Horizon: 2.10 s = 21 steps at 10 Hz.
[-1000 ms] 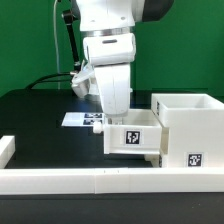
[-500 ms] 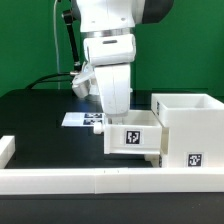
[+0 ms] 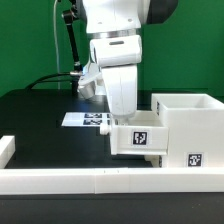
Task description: Assemble drawer
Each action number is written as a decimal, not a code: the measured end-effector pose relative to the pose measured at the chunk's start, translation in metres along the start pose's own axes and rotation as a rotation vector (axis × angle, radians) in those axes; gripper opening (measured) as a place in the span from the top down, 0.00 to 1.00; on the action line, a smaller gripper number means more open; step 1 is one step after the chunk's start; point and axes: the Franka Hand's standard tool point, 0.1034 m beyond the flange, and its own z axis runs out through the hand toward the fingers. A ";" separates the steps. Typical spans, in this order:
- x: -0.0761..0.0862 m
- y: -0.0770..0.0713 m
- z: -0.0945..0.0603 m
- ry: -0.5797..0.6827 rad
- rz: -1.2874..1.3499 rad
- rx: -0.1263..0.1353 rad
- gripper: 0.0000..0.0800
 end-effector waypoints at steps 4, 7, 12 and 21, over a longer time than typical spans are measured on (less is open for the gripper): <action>0.001 -0.004 0.003 0.001 0.003 0.007 0.95; 0.001 -0.005 0.003 0.001 0.003 -0.002 0.95; 0.005 -0.003 0.003 0.003 0.025 -0.004 0.95; 0.000 -0.001 0.002 -0.009 -0.009 0.001 0.95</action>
Offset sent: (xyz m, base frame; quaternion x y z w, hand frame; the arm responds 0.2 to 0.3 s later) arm -0.0133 0.0015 -0.0029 0.0025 -0.0078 -0.0164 0.9998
